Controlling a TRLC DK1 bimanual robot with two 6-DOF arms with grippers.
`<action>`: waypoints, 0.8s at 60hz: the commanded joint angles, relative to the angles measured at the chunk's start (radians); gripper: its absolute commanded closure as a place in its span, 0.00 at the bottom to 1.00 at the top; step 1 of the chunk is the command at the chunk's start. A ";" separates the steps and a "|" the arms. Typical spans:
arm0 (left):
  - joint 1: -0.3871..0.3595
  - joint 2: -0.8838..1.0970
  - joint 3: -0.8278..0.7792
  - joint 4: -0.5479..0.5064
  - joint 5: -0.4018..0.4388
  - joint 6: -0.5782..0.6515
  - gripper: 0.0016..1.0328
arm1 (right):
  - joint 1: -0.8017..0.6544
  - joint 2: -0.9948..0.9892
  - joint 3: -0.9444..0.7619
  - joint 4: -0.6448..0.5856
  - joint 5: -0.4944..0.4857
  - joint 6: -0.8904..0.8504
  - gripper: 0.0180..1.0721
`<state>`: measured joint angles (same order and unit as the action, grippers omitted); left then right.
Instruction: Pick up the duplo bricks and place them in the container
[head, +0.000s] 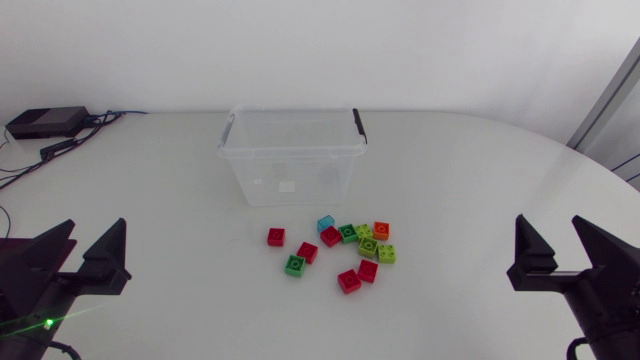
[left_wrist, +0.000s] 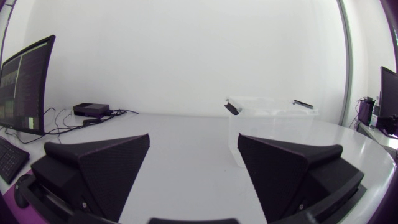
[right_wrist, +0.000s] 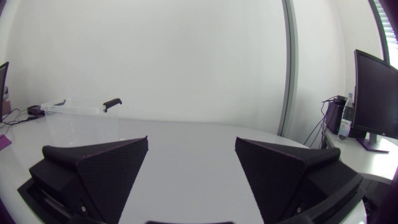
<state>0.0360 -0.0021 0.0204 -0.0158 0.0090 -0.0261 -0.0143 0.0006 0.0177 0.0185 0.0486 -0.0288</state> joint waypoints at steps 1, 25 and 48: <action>-0.008 -0.010 -0.019 0.010 -0.004 -0.003 0.04 | 0.007 -0.007 -0.021 -0.008 -0.006 0.021 0.04; -0.007 -0.010 -0.019 0.010 -0.004 -0.003 0.04 | 0.008 -0.007 -0.021 -0.008 -0.007 0.021 0.04; 0.002 -0.012 0.010 0.037 -0.003 -0.003 0.04 | 0.031 -0.008 -0.018 0.028 -0.010 0.032 0.04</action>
<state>0.0364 -0.0021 0.0204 -0.0002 0.0090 -0.0261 0.0124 0.0006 0.0177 0.0257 0.0376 -0.0250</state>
